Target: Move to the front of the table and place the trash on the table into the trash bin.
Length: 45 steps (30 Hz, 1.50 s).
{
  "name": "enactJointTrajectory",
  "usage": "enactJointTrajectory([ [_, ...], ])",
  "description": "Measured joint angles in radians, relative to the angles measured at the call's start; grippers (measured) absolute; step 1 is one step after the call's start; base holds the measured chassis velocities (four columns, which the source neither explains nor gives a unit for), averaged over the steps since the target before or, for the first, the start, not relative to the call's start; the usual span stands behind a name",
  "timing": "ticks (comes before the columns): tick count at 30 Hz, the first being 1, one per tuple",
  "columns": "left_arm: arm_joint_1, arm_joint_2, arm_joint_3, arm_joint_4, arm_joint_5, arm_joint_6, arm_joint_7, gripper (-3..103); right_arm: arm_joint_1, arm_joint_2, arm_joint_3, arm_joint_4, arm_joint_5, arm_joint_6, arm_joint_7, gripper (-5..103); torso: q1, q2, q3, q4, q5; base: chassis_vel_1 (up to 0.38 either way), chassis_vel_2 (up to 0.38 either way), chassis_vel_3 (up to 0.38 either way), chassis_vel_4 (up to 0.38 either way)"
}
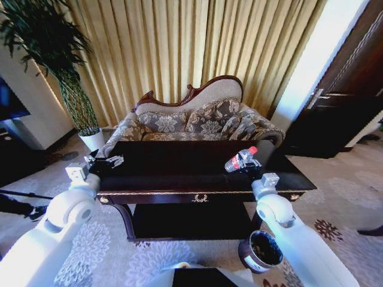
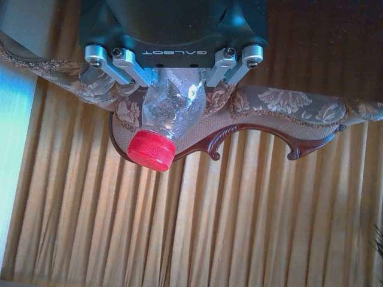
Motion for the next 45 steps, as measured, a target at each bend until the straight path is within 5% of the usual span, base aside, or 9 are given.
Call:
enactJointTrajectory([
  [8, 0.009, 0.058, -0.034, -0.011, -0.060, -0.026, 0.026, 100, 0.016, -0.083, 0.012, -0.053, 0.050, 0.036, -0.027, 27, 0.000, 0.000, 0.000, 0.0000, -0.0002, 0.000, 0.000, 0.000, 0.000],
  [15, -0.016, 0.079, 0.014, 0.037, -0.083, -0.129, 0.100, 100, -0.008, -0.092, 0.038, -0.022, 0.069, 0.049, -0.029, 27, 0.000, 0.000, 0.000, 0.0000, -0.0004, 0.000, 0.000, 0.000, 0.000],
  [45, 0.009, 0.059, 0.026, 0.027, -0.003, -0.123, 0.082, 100, -0.080, -0.084, 0.094, 0.040, 0.072, 0.049, -0.027, 27, 0.000, 0.000, 0.000, 0.0000, -0.0003, 0.077, -0.078, -0.080, 0.081],
])
